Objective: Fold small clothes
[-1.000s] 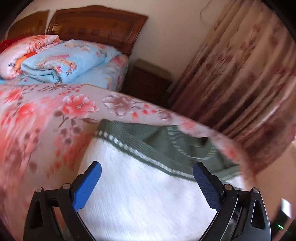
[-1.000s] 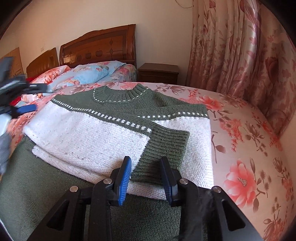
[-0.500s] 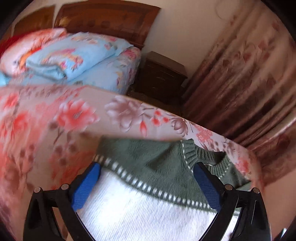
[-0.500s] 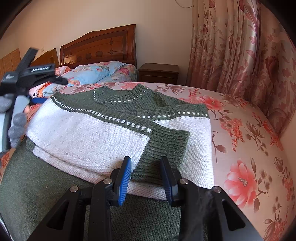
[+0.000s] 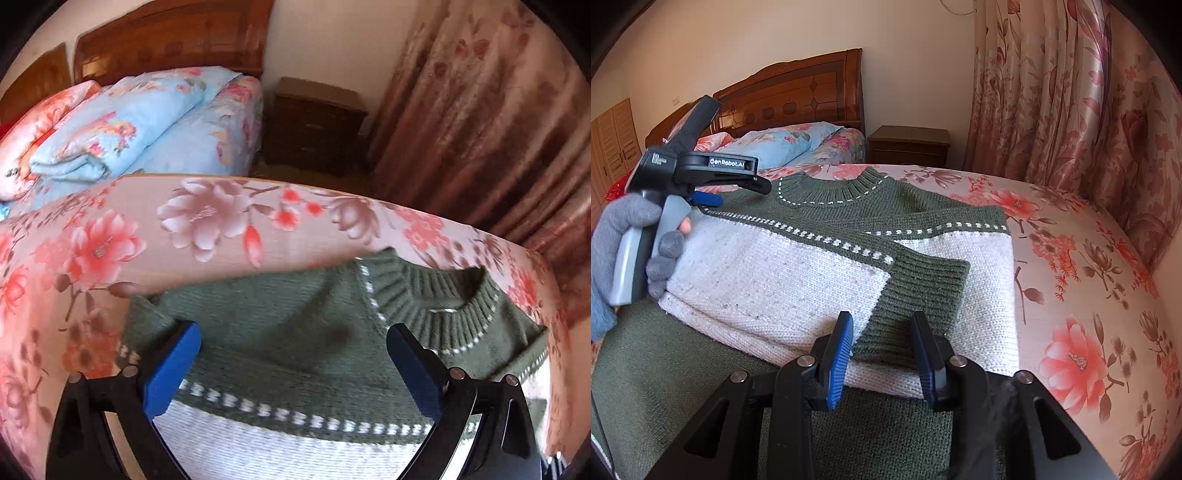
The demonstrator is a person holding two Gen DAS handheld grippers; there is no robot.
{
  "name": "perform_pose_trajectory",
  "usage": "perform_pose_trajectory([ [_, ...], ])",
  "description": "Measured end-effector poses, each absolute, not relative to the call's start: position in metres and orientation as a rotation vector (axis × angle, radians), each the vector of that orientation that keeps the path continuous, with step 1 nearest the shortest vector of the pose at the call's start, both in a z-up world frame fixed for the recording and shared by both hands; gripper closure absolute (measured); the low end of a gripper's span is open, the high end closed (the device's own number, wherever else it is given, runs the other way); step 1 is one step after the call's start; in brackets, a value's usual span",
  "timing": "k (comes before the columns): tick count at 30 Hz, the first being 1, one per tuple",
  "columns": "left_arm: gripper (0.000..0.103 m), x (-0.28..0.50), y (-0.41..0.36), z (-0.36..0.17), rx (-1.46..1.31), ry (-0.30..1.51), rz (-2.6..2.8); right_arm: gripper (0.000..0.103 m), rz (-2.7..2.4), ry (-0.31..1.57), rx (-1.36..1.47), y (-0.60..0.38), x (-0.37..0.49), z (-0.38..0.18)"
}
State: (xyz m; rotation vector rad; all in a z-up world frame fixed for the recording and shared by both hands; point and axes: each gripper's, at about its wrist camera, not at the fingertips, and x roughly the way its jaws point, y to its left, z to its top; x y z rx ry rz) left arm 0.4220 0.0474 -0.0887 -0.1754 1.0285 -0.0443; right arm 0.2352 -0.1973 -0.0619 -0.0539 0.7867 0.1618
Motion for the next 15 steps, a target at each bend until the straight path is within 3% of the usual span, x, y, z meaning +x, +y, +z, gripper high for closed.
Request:
perform_pose_trajectory([
  [8, 0.000, 0.424, 0.025, -0.091, -0.021, 1.040, 0.117, 0.070, 0.166, 0.786, -0.048, -0.199, 0.235, -0.062],
  [15, 0.000, 0.404, -0.079, -0.061, 0.183, 0.917, -0.086, 0.070, 0.167, 0.787, -0.048, -0.199, 0.235, -0.062],
])
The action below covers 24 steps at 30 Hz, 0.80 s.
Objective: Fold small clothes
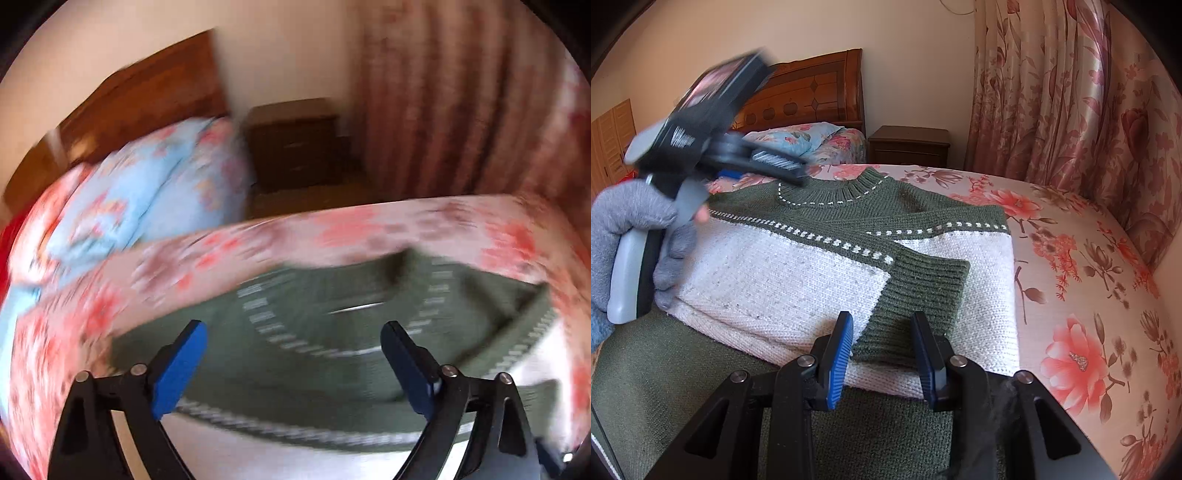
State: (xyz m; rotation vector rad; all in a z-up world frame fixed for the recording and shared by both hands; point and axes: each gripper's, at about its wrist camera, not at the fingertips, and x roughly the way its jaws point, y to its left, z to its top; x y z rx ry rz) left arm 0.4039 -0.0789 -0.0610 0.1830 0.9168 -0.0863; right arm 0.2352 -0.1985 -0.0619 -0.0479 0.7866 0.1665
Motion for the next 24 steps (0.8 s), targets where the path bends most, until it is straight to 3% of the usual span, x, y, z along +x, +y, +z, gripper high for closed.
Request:
perform_pose_trajectory([
  [8, 0.000, 0.426, -0.174, -0.086, 0.331, 0.961, -0.168, 0.070, 0.168, 0.786, -0.044, -0.199, 0.235, -0.062],
  [24, 0.000, 0.425, -0.186, -0.073, 0.314, 0.854, -0.256, 0.070, 0.172, 0.787, -0.032, -0.200, 0.235, -0.062],
])
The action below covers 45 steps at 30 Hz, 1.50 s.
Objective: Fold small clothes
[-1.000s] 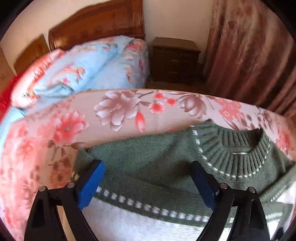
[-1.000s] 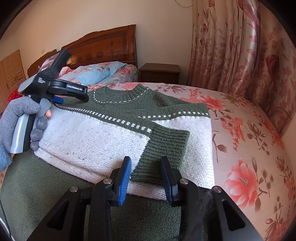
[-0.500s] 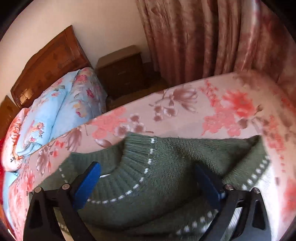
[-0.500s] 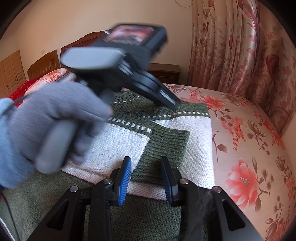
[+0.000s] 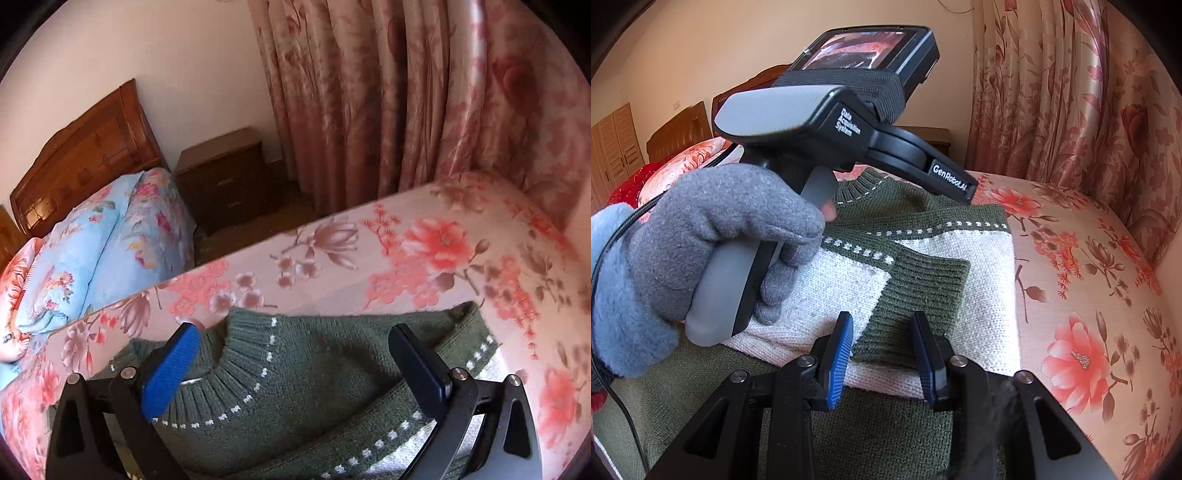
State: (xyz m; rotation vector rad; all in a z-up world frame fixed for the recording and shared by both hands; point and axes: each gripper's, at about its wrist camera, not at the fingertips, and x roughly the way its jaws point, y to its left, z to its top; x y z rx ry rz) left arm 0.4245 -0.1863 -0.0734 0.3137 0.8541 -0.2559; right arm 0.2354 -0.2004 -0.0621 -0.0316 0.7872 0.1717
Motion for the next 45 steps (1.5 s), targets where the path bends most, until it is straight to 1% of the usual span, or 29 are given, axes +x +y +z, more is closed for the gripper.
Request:
perform_pose_trajectory([
  [2, 0.000, 0.431, -0.193, -0.089, 0.364, 0.941, -0.252, 0.070, 0.171, 0.787, -0.033, -0.200, 0.235, -0.062],
  [6, 0.000, 0.442, -0.189, -0.088, 0.317, 0.959, -0.256, 0.070, 0.171, 0.788, -0.033, -0.198, 0.235, -0.062],
  [9, 0.000, 0.445, -0.188, -0.088, 0.318, 0.948, -0.236, 0.070, 0.173, 0.789, -0.030, -0.198, 0.236, -0.062],
  [13, 0.000, 0.424, -0.182, -0.076, 0.331, 0.856, -0.203, 0.070, 0.178, 0.788, -0.019, -0.199, 0.235, -0.062],
  [17, 0.000, 0.388, -0.147, -0.048, 0.254, 0.783, -0.235, 0.070, 0.180, 0.789, -0.014, -0.201, 0.237, -0.062],
  [19, 0.000, 0.372, -0.115, -0.038, 0.216, 0.769, -0.212, 0.070, 0.180, 0.789, -0.014, -0.202, 0.237, -0.062],
  [24, 0.000, 0.311, -0.007, -0.030, 0.086, 0.800, -0.123, 0.070, 0.179, 0.789, -0.016, -0.201, 0.237, -0.062],
  [27, 0.000, 0.266, 0.043, -0.035, 0.026, 0.841, -0.091, 0.070, 0.178, 0.790, -0.017, -0.201, 0.237, -0.062],
  [29, 0.000, 0.233, 0.063, -0.043, 0.003, 0.870, -0.076, 0.070, 0.178, 0.790, -0.018, -0.202, 0.237, -0.062],
  [35, 0.000, 0.160, 0.076, -0.073, -0.014, 0.867, -0.051, 0.067, 0.197, 0.792, 0.006, -0.205, 0.238, -0.063],
  [36, 0.000, 0.155, 0.074, -0.076, -0.023, 0.866, -0.060, 0.064, 0.204, 0.792, 0.011, -0.205, 0.238, -0.063],
  [38, 0.000, 0.148, 0.065, -0.084, -0.024, 0.861, -0.090, 0.053, 0.239, 0.792, 0.020, -0.204, 0.237, -0.062],
  [40, 0.000, 0.148, 0.059, -0.091, 0.011, 0.885, -0.081, 0.026, 0.305, 0.798, 0.007, -0.198, 0.237, -0.063],
  [42, 0.000, 0.149, 0.060, -0.093, -0.007, 0.894, -0.095, 0.018, 0.324, 0.807, -0.042, -0.187, 0.237, -0.064],
  [45, 0.000, 0.156, 0.068, -0.100, -0.060, 0.948, -0.098, 0.018, 0.284, 0.819, -0.132, -0.173, 0.236, -0.068],
])
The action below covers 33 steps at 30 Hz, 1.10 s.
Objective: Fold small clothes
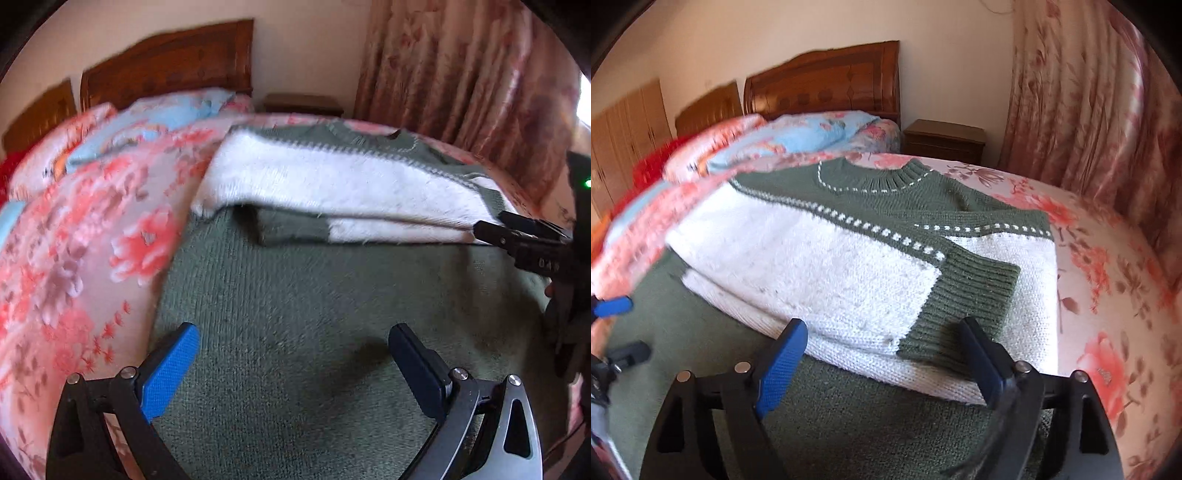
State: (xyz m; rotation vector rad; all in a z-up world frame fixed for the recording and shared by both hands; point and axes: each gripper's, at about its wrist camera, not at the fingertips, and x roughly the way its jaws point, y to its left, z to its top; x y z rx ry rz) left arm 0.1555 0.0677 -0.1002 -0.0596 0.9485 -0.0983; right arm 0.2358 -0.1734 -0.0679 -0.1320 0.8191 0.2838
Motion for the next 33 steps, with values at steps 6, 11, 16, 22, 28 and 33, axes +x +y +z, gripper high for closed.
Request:
perform_pose_trajectory([
  [6, 0.000, 0.152, 0.068, -0.100, -0.062, 0.950, -0.095, 0.018, 0.288, 0.858, -0.188, -0.170, 0.238, -0.067],
  [11, 0.000, 0.156, 0.065, -0.101, -0.035, 0.961, -0.095, 0.045, 0.322, 0.891, -0.077, -0.177, 0.203, -0.045],
  [16, 0.000, 0.156, 0.062, -0.102, -0.003, 0.971, -0.095, 0.045, 0.421, 0.953, -0.213, -0.159, 0.145, -0.062],
  [22, 0.000, 0.146, 0.065, -0.103, 0.056, 0.982, -0.149, 0.037, 0.492, 1.021, -0.270, -0.187, 0.116, -0.069],
  [28, 0.000, 0.128, 0.070, -0.103, 0.046, 0.981, -0.120, 0.034, 0.539, 1.032, -0.354, -0.219, 0.122, -0.072],
  [33, 0.000, 0.120, 0.065, -0.103, 0.031, 0.975, -0.081, 0.034, 0.556, 1.026, -0.354, -0.233, 0.128, -0.070],
])
